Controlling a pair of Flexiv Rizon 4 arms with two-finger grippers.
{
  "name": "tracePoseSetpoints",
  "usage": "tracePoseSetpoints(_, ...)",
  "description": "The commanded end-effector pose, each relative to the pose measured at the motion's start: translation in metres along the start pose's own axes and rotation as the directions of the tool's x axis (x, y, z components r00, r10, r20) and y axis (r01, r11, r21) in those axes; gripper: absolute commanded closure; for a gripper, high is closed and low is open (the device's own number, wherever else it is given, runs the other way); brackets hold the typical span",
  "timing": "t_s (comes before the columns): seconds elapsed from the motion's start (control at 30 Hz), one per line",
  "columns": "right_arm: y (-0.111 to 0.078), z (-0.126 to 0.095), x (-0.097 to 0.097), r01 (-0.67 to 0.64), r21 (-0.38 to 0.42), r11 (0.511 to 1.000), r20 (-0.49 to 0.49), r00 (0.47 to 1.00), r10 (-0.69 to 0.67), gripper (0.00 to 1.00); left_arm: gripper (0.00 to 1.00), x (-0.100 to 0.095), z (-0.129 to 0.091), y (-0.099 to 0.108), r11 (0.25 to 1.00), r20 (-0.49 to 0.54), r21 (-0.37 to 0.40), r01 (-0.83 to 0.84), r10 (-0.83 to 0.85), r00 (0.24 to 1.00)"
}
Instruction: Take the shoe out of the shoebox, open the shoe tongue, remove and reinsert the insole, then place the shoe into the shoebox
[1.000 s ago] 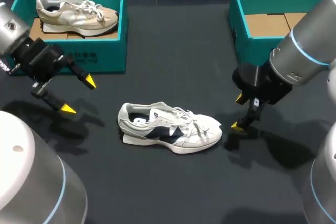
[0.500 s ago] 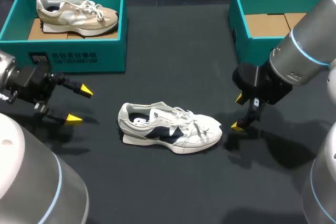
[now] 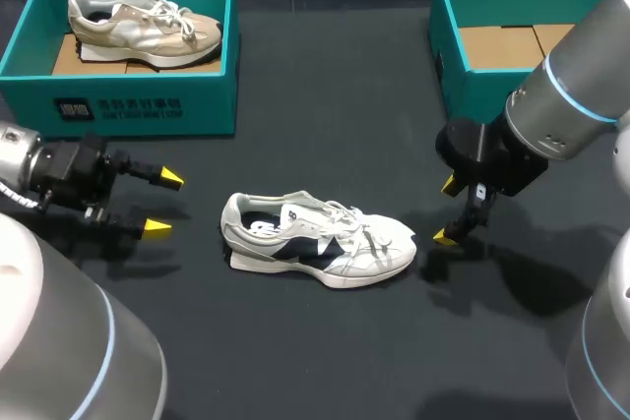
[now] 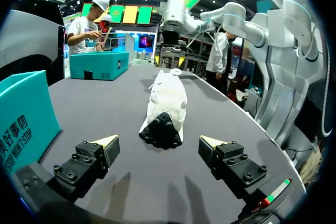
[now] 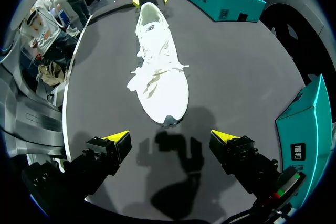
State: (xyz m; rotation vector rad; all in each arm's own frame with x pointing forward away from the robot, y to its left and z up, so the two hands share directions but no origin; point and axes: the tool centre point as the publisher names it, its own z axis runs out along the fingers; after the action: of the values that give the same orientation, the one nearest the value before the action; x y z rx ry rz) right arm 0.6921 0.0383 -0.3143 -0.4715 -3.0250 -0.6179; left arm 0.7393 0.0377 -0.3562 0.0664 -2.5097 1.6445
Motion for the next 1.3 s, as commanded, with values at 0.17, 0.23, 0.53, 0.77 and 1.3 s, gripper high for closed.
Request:
tracePoseSetpoints(0.17,-0.001,0.001,0.001,0.0,0.0,1.0,0.003,1.0,0.0,0.0,0.0,-0.014,0.022,0.026,0.996,0.044,0.07,0.057,-0.06,0.997)
tracePoseSetpoints(0.23,-0.001,0.001,0.001,0.0,0.0,1.0,0.003,1.0,0.0,0.0,0.0,-0.014,0.024,0.026,0.995,0.031,0.084,0.054,-0.057,0.998)
tracePoseSetpoints(0.53,-0.001,0.001,0.001,0.0,0.0,1.0,0.003,1.0,0.0,0.0,0.0,-0.009,0.04,0.027,0.994,-0.02,0.106,0.005,-0.003,1.0)
tracePoseSetpoints(0.77,-0.001,0.001,0.001,0.0,0.0,1.0,0.003,1.0,0.0,0.0,0.0,-0.001,0.055,0.024,0.993,-0.038,0.113,-0.02,0.024,0.999)
tracePoseSetpoints(1.3,-0.001,0.001,0.001,0.0,0.0,1.0,0.003,1.0,0.0,0.0,0.0,0.0,0.073,0.021,0.991,-0.045,0.13,-0.042,0.048,0.998)
